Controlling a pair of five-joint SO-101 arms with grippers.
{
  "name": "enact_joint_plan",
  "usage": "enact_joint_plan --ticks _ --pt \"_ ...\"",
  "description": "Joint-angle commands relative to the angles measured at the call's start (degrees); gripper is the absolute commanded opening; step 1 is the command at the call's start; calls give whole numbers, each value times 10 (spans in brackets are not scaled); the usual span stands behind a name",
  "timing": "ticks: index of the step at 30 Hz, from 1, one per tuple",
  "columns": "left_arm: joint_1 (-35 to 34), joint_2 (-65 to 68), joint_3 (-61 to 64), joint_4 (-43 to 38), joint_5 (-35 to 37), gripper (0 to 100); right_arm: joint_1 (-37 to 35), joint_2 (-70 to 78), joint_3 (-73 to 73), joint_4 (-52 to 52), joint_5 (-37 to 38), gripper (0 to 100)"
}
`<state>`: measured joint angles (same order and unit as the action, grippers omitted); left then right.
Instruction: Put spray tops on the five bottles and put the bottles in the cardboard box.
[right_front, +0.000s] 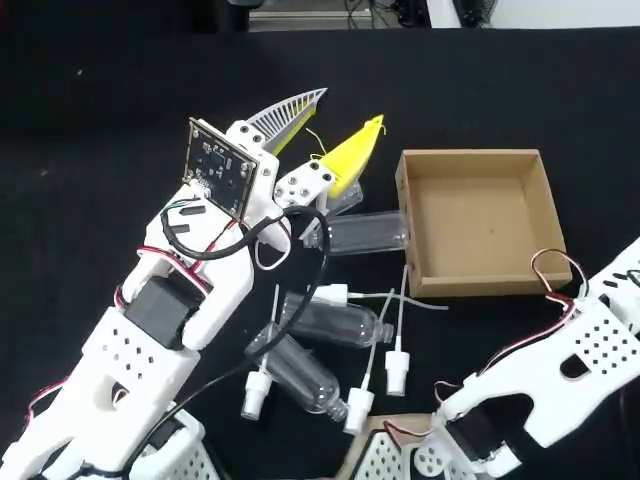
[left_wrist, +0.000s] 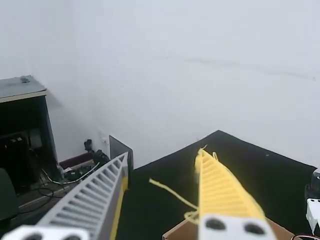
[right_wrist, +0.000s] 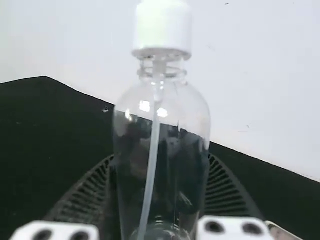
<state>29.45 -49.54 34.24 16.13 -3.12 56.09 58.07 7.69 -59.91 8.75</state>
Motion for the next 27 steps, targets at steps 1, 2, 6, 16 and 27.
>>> enact_joint_plan --ticks 1,2,6,16,27 --pt "-2 -7 -12 -17 -4 199 -17 -7 1 4 4 149" --pt "-2 -7 -12 -17 -4 199 -17 -7 -2 25 4 152" --pt "-2 -7 -12 -17 -4 199 -17 -7 -21 105 0 223" --pt "-2 -7 -12 -18 -4 199 -17 -10 -24 102 1 245" --pt "-2 -7 -12 -18 -5 199 -16 -19 -22 105 3 248"
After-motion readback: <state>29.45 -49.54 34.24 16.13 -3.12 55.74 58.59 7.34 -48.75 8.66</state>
